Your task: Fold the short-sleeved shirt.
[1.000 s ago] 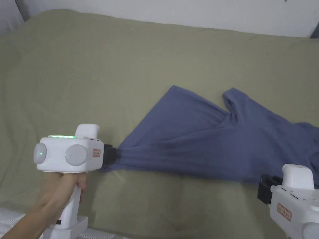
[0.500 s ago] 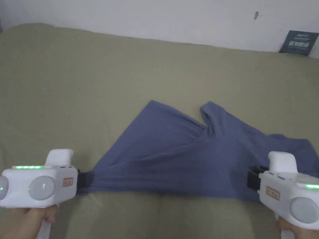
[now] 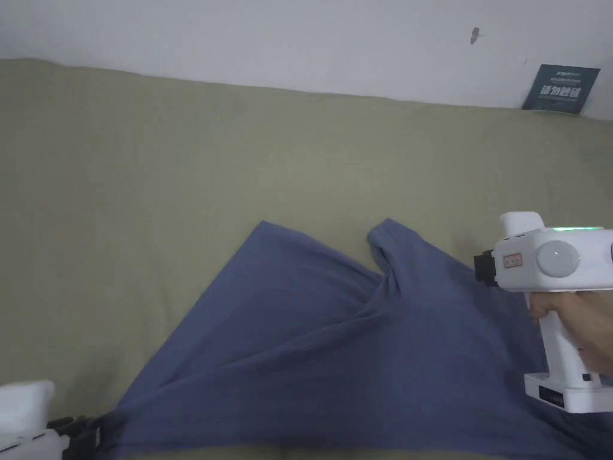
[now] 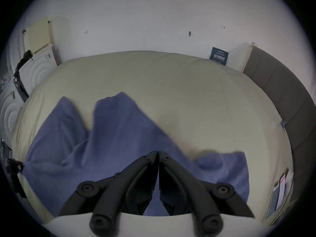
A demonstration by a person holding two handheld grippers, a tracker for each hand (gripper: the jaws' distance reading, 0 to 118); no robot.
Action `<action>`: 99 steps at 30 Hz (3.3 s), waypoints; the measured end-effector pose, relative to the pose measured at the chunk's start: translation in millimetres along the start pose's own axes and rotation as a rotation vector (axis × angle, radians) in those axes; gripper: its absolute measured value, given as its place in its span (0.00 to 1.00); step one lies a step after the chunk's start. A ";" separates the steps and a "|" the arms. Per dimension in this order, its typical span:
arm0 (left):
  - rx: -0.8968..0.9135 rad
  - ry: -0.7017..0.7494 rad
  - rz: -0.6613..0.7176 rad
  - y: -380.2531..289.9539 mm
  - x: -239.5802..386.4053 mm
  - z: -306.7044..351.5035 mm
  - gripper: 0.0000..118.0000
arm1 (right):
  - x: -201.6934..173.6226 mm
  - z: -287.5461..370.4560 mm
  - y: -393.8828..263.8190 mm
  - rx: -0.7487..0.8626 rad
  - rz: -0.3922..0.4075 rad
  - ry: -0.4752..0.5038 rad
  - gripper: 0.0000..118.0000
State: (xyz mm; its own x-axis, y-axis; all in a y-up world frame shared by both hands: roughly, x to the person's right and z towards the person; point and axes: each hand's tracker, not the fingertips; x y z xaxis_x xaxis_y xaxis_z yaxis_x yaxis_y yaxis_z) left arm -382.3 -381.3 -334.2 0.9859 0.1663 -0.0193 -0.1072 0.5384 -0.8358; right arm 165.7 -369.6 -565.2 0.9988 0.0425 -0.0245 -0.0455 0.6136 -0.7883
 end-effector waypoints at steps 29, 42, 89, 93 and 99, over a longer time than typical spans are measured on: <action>0.145 0.018 0.013 41.8 12.3 45.0 0.02 | -8.9 178.8 -17.0 0.207 0.087 -0.028 0.08; 0.433 0.021 -0.100 149.0 74.9 177.6 0.02 | 37.9 408.1 -26.4 0.550 -0.006 -0.104 0.08; 0.693 0.309 -0.119 477.1 155.2 180.0 0.02 | 29.0 350.8 318.2 0.745 -0.092 -0.230 0.08; 0.671 0.316 -0.128 471.2 154.7 137.9 0.02 | 30.4 303.9 306.3 0.709 -0.096 -0.231 0.08; 0.556 0.326 -0.142 440.8 145.5 60.0 0.02 | 35.9 225.4 268.0 0.594 -0.104 -0.220 0.08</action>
State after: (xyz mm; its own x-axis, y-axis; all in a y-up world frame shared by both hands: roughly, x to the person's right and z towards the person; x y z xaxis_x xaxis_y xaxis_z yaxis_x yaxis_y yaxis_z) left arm -293.8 -70.3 -672.6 0.9743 -0.1497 -0.1680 0.0626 0.8975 -0.4366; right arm 185.2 -26.0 -638.8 0.9743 0.0812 0.2101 -0.0140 0.9528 -0.3032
